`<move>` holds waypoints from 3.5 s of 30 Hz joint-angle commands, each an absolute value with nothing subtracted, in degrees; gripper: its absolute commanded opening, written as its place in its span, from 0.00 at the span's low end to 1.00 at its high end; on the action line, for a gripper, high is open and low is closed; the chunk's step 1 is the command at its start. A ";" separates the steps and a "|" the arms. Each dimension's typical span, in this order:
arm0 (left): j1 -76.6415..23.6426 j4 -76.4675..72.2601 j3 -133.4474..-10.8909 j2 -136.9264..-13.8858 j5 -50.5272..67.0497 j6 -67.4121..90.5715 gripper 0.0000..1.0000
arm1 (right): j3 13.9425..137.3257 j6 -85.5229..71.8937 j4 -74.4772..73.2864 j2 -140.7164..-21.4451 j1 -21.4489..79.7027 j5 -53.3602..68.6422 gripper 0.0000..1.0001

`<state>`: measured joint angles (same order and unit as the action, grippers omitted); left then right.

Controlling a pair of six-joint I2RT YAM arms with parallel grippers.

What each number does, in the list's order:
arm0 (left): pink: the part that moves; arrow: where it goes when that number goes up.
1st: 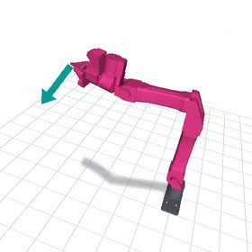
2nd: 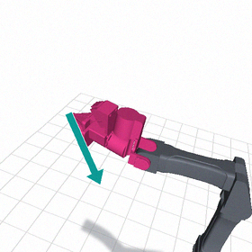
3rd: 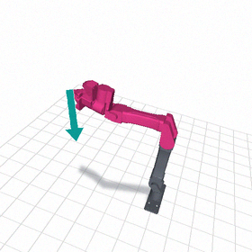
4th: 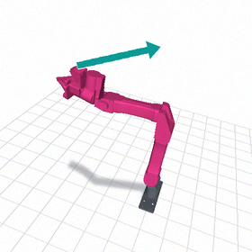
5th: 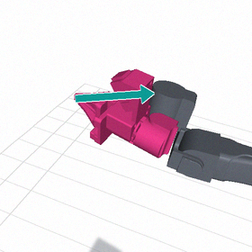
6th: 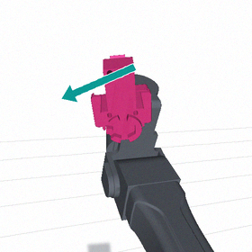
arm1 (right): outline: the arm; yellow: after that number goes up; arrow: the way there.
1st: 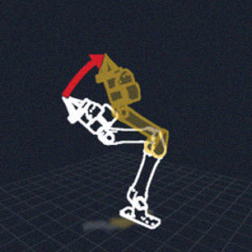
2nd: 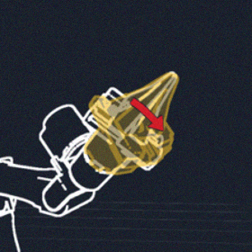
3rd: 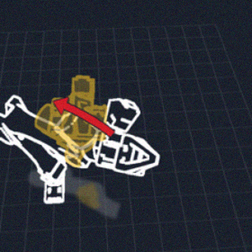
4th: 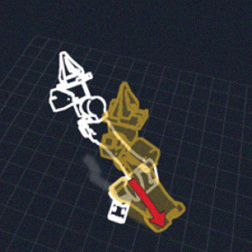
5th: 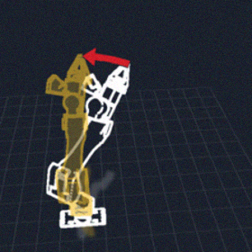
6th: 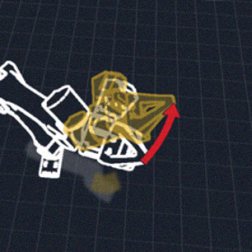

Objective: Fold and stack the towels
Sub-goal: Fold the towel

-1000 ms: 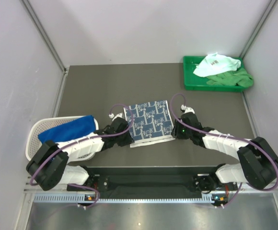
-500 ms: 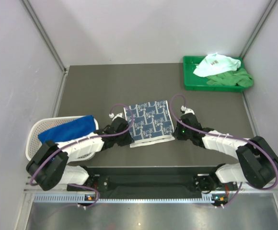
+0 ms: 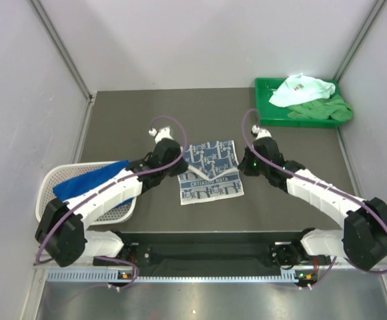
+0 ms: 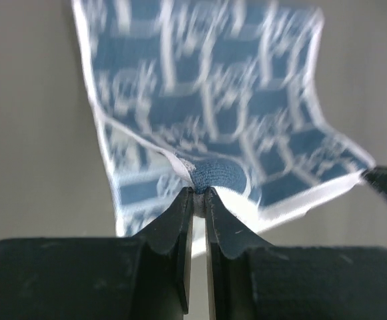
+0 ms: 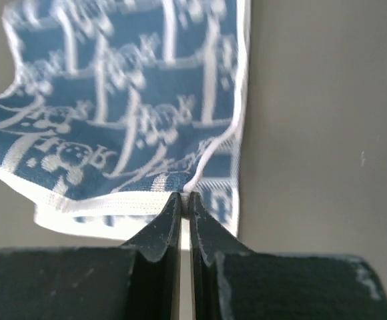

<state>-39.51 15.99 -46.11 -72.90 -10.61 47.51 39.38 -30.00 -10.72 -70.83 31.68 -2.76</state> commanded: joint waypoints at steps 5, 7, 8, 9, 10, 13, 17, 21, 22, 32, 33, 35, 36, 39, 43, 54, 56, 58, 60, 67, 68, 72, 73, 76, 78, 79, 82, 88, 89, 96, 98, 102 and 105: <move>-35.70 14.06 -67.46 -82.16 -22.23 38.07 0.00 | 60.54 -23.73 -12.74 -79.79 26.73 -1.06 0.00; -34.28 12.93 -71.08 -86.47 -23.73 36.14 0.00 | 67.13 -22.60 -12.66 -84.18 24.71 -0.27 0.00; -32.62 12.75 -74.50 -87.88 -23.99 35.69 0.00 | 69.32 -22.50 -12.83 -85.68 24.09 2.00 0.00; -31.65 12.66 -76.01 -90.33 -23.82 35.42 0.00 | 73.70 -22.33 -13.44 -88.56 23.47 2.63 0.00; -30.68 12.40 -77.42 -91.48 -23.12 35.16 0.00 | 75.83 -21.98 -13.62 -90.16 22.42 3.16 0.00; -27.52 12.22 -82.08 -95.18 -22.50 34.37 0.00 | 83.65 -21.88 -15.29 -95.52 20.40 5.18 0.00; -25.05 12.13 -85.25 -97.38 -20.48 33.84 0.00 | 90.69 -21.62 -17.93 -99.58 19.77 6.33 0.00; -24.70 12.65 -84.99 -96.77 -19.25 33.31 0.00 | 90.80 -21.71 -18.90 -99.50 19.60 5.89 0.00; -24.70 11.70 -81.86 -94.51 -17.07 33.83 0.00 | 86.01 -22.32 -17.59 -96.97 19.60 5.98 0.00; -25.48 10.11 -68.05 -85.35 -13.98 37.70 0.00 | 69.97 -24.43 -12.84 -87.72 19.77 6.59 0.00; -25.66 10.02 -67.24 -84.04 -13.80 37.79 0.00 | 67.70 -24.52 -12.40 -86.93 19.78 6.59 0.00; -26.10 10.02 -65.23 -82.89 -13.62 38.32 0.00 | 65.93 -24.87 -11.95 -84.73 19.69 6.50 0.00; -26.45 10.02 -64.61 -81.66 -13.62 38.41 0.00 | 64.18 -24.96 -11.87 -83.33 19.69 6.50 0.00; -27.51 10.28 -62.23 -79.46 -14.06 38.93 0.00 | 61.53 -25.22 -11.69 -81.56 19.95 6.42 0.00; -28.56 10.54 -59.16 -76.73 -14.41 39.81 0.00 | 58.45 -25.75 -11.25 -78.23 20.13 6.33 0.00; -31.38 11.86 -54.49 -70.76 -16.52 41.75 0.00 | 52.83 -26.19 -12.74 -70.59 20.65 5.63 0.00; -31.99 11.87 -53.70 -69.97 -16.61 42.19 0.00 | 52.12 -26.28 -12.92 -69.61 20.92 5.36 0.00; -32.60 12.22 -53.00 -69.52 -16.79 42.54 0.00 | 50.89 -26.37 -13.01 -68.47 21.00 5.36 0.00; -32.87 12.39 -52.47 -68.82 -17.14 42.80 0.00 | 49.75 -26.63 -13.18 -67.42 21.09 5.36 0.00; -33.84 13.18 -49.05 -67.15 -16.88 44.38 0.00 | 45.62 -26.98 -12.83 -65.22 21.62 5.36 0.00; -33.84 13.36 -48.69 -67.06 -16.70 44.56 0.00 | 45.01 -27.07 -12.48 -64.87 21.71 5.54 0.00; -34.45 12.75 -45.97 -66.80 -15.91 45.88 0.00 | 41.58 -27.25 -11.34 -64.08 22.32 5.27 0.00; -34.63 12.48 -44.66 -66.88 -15.65 46.31 0.00 | 41.05 -27.25 -11.16 -63.99 22.41 5.19 0.00; -35.94 11.60 -41.94 -66.45 -15.29 47.28 0.00 | 38.94 -27.25 -10.64 -63.55 22.41 5.10 0.00; -36.38 11.16 -40.61 -65.74 -15.29 47.90 0.00 | 37.54 -27.16 -10.28 -63.37 22.50 5.10 0.00; -36.91 10.90 -39.30 -65.57 -15.03 48.25 0.00 | 37.01 -27.07 -9.76 -63.37 22.76 5.10 0.00; -38.14 10.81 -36.93 -65.04 -14.85 49.04 0.00 | 34.46 -27.07 -8.71 -63.54 23.29 5.10 0.00; -39.46 8.97 -32.53 -65.04 -12.75 50.01 0.00 | 30.59 -27.33 -6.51 -64.25 26.09 3.69 0.00; -39.64 8.96 -32.26 -64.95 -12.57 50.10 0.00 | 29.98 -27.33 -6.07 -64.42 26.36 3.60 0.00; -41.13 8.79 -29.71 -63.90 -11.51 50.89 0.00 | 28.22 -27.77 -4.75 -66.27 29.00 1.85 0.00; -41.48 8.09 -28.74 -63.98 -10.55 51.15 0.00 | 27.34 -27.95 -4.13 -66.36 29.09 1.76 0.00; -42.10 7.12 -26.81 -64.42 -9.58 51.76 0.00 | 26.37 -28.47 -3.43 -66.36 29.88 1.67 0.00; -42.80 5.81 -25.58 -65.12 -8.97 52.21 0.00 | 26.02 -29.09 -3.52 -66.36 30.50 0.88 0.00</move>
<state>-42.50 7.55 -27.07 -65.14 -8.19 51.59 26.24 -28.77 -5.19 -66.28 29.74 4.29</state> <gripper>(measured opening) 0.142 0.021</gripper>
